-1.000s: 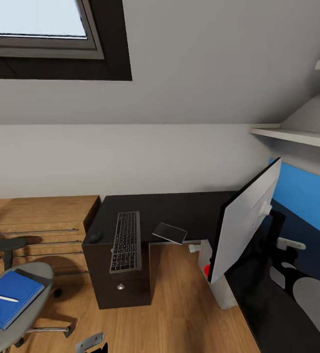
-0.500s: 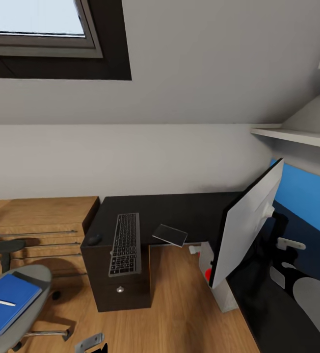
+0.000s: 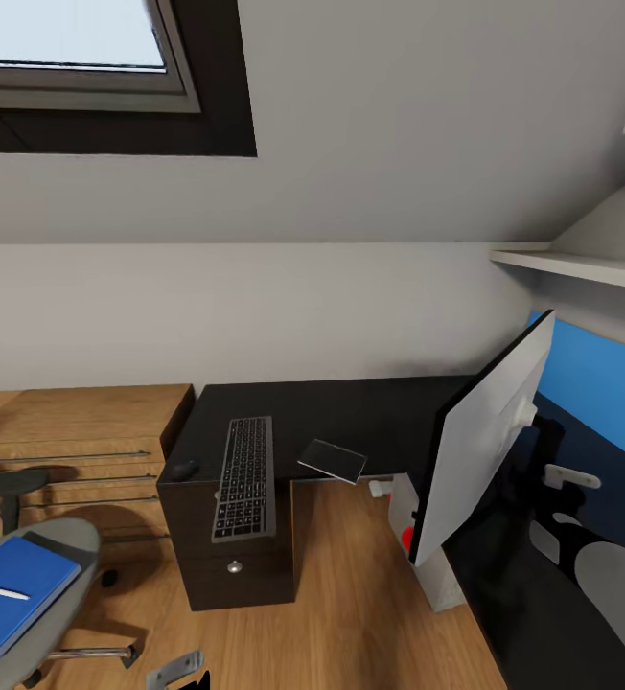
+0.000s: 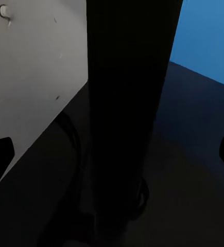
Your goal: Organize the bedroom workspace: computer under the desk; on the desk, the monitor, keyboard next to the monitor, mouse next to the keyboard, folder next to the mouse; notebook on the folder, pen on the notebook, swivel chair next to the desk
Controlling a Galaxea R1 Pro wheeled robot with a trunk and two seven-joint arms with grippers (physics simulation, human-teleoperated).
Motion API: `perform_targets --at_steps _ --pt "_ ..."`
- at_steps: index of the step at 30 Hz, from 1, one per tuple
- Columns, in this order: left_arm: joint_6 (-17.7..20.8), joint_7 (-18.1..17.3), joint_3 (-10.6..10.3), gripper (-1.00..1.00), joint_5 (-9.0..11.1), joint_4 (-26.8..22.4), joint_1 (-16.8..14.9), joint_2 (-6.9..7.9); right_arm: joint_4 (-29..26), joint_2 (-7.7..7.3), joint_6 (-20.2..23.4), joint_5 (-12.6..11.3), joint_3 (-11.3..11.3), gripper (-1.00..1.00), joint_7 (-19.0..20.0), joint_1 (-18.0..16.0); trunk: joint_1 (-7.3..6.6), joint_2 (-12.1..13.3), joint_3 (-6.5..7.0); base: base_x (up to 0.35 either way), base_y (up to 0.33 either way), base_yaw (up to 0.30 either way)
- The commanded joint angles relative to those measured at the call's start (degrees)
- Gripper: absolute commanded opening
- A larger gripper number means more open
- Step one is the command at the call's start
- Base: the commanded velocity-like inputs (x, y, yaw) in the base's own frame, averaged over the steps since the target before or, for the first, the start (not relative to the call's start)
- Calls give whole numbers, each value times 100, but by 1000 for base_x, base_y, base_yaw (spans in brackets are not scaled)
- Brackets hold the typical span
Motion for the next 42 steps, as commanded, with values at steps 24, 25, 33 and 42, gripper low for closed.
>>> perform_targets --at_steps 24,25,33,42 --pt "-51 39 -51 100 60 0 -9 7 -15 -22 19 -26 -21 100 -158 -6 0 -5 -7 66 0 0" --pt "-50 39 -51 100 60 1 -9 7 -16 -22 19 -26 -21 100 -158 -6 0 -5 -7 38 0 0" --pt "-47 38 -52 100 60 5 -9 7 -16 -22 19 -26 -21 100 -159 -6 0 -5 -7 27 -10 0" --pt "-47 31 -52 100 60 84 -9 1 -19 -22 19 -24 -21 100 -159 -6 0 -5 -7 72 -53 0"
